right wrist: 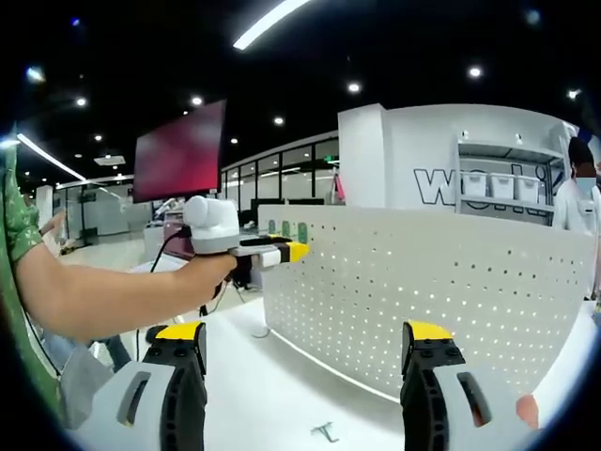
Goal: Insert the hook assembly into the mounting plate slot until the hook locks in place.
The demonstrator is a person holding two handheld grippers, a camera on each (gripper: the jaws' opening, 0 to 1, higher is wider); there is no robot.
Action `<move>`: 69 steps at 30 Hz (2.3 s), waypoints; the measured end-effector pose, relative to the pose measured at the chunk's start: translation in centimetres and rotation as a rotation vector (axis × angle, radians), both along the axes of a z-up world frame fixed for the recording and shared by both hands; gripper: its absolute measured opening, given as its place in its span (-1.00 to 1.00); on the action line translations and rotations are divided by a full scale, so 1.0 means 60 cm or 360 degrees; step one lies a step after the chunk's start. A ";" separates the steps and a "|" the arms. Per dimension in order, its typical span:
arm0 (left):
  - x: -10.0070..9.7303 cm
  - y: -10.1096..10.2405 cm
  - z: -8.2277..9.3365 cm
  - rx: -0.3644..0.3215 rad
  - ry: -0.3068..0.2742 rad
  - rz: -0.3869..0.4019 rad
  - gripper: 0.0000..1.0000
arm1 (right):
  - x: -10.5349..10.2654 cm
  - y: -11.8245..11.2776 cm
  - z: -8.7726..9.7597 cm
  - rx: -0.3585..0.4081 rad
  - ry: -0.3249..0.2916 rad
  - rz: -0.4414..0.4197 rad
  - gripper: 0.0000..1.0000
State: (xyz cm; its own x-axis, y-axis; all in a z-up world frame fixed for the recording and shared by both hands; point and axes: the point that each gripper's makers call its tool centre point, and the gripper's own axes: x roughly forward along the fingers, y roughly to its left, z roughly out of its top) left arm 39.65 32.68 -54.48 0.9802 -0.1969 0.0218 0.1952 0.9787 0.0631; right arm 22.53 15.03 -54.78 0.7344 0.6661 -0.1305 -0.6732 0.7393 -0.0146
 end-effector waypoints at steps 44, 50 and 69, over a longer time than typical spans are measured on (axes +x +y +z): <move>-0.199 -0.063 -0.127 0.0002 0.0219 -0.0191 -0.29 | -0.044 -0.027 0.017 0.0028 -0.0046 -0.0034 0.74; -0.218 -0.080 -0.152 0.0023 0.0269 -0.0230 -0.30 | -0.050 -0.031 0.016 0.0027 -0.0046 -0.0040 0.74; -0.229 -0.112 -0.184 0.0064 0.0341 -0.0304 -0.34 | -0.052 -0.037 0.005 0.0016 -0.0028 -0.0021 0.51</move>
State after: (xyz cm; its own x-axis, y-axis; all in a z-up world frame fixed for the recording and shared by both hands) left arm 25.90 25.97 -65.49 0.9065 -0.3751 -0.1936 0.3891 0.9204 0.0386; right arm 19.41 12.81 -54.49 0.7454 0.6574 -0.1106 -0.6629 0.7485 -0.0191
